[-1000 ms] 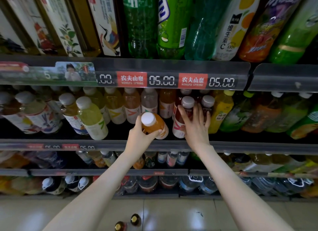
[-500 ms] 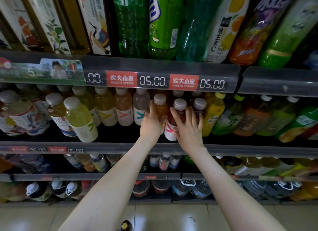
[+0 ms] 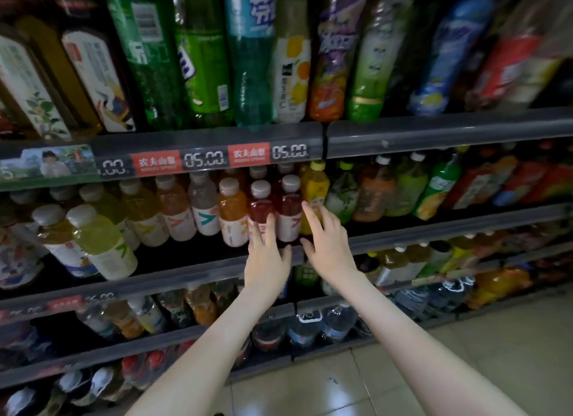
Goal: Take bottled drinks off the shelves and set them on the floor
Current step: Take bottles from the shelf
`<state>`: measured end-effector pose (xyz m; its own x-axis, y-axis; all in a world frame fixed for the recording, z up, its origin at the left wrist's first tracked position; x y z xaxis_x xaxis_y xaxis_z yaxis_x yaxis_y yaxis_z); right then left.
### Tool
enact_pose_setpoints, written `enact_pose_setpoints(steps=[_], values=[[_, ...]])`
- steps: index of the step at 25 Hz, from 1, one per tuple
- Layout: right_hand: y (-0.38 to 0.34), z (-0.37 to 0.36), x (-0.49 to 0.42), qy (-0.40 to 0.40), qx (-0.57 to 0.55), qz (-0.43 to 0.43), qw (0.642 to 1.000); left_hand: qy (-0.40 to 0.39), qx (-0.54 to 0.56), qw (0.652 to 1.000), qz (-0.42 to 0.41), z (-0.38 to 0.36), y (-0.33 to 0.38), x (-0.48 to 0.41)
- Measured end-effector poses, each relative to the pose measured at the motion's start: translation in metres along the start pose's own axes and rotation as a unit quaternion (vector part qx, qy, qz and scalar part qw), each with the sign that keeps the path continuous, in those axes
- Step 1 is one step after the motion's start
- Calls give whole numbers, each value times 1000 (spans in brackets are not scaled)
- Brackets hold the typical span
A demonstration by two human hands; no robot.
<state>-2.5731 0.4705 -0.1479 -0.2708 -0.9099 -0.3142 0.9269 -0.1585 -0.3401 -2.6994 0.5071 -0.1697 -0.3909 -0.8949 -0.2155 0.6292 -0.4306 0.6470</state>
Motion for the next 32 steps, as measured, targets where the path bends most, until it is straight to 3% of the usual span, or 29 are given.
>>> enact_pose_setpoints(steps=[6,14,22,28,32], values=[[47,80,58,53,-36,-83,994,-54,-23,992,-107,-27,90,18],[176,152,94,108,-83,-135,981,-67,-13,984,-163,-94,200,27],[366,199,82,19,-93,-137,986,-64,-37,990,-121,-218,310,-9],[426,201,42,-22,-128,-109,986,-17,-111,988,-108,-257,333,-68],[437,185,-5,-77,-125,-42,988,23,-144,986,-77,-285,323,-119]])
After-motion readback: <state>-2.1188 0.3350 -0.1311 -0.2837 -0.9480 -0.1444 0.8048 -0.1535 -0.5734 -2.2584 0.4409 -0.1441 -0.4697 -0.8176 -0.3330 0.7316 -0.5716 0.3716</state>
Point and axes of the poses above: each hand's wrist, its own x-axis away from the middle knuckle, its own z-axis out of the back of the hand, y = z × x, the point moved 6 cm from there along -x, towards the middle knuckle, and after that the axes turned 3 degrees about -z, right-handed, at the moved point
